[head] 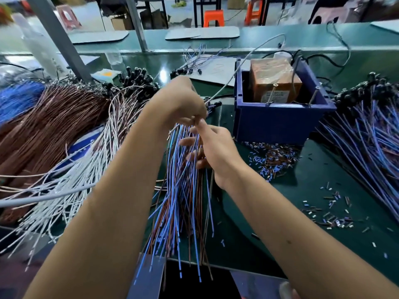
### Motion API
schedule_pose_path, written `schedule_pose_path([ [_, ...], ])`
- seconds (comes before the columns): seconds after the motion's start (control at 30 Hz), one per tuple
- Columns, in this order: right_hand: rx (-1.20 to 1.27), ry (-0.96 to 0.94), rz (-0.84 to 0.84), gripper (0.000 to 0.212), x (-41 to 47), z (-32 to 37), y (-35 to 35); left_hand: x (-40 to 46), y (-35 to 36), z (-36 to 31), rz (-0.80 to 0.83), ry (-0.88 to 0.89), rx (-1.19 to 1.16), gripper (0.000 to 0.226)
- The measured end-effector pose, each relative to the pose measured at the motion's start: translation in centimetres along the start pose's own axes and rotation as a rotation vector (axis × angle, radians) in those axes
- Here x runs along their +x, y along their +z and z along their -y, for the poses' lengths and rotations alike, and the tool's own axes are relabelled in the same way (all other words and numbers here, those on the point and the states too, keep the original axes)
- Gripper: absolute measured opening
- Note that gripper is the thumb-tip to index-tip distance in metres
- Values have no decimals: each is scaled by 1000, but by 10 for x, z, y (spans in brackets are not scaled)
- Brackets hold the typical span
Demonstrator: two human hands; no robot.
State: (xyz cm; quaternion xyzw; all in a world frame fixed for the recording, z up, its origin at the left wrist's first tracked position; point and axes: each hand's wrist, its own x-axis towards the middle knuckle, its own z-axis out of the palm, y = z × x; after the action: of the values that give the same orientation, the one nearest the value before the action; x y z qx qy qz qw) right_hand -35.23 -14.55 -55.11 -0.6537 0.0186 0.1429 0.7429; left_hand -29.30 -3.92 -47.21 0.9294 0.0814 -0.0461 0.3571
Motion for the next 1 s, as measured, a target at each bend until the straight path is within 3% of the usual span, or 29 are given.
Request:
schedule_pose_path([
  [0.13, -27, -10, -32, 35, -1, 0, -8, 4, 4, 7, 13, -33, -52, 16],
  [0.27, -152, 32, -107, 22, -2, -5, -18, 11, 10, 20, 63, -5, 276, 22],
  [0.33, -306, -8, -123, 28, -2, -9, -24, 12, 11, 22, 48, 31, 432, 23],
  [0.4, -608, -134, -185, 42, 0, -12, -29, 15, 13, 21, -69, 79, 488, 21],
  [0.47, -897, -251, -262, 49, 2, -12, -33, 15, 18, 17, -146, 113, 440, 22],
  [0.57, -1090, -348, -311, 43, 2, -12, -34, 12, 31, 9, 27, 37, 155, 35],
  [0.63, -1034, -424, -292, 38, 1, -13, -33, 12, 40, 6, 111, -9, 104, 41],
  [0.73, -922, -544, -235, 29, 0, -13, -32, 14, 45, 4, 92, 28, 232, 42],
  [0.83, -913, -573, -211, 33, 0, -13, -30, 14, 42, 2, 69, 36, 357, 21],
  [0.93, -783, -500, -163, 45, 0, -9, -25, 14, 38, 4, -80, 5, 344, 16],
  [1.0, -686, -441, -130, 49, 1, -6, -21, 14, 36, 3, -161, -2, 212, 18],
])
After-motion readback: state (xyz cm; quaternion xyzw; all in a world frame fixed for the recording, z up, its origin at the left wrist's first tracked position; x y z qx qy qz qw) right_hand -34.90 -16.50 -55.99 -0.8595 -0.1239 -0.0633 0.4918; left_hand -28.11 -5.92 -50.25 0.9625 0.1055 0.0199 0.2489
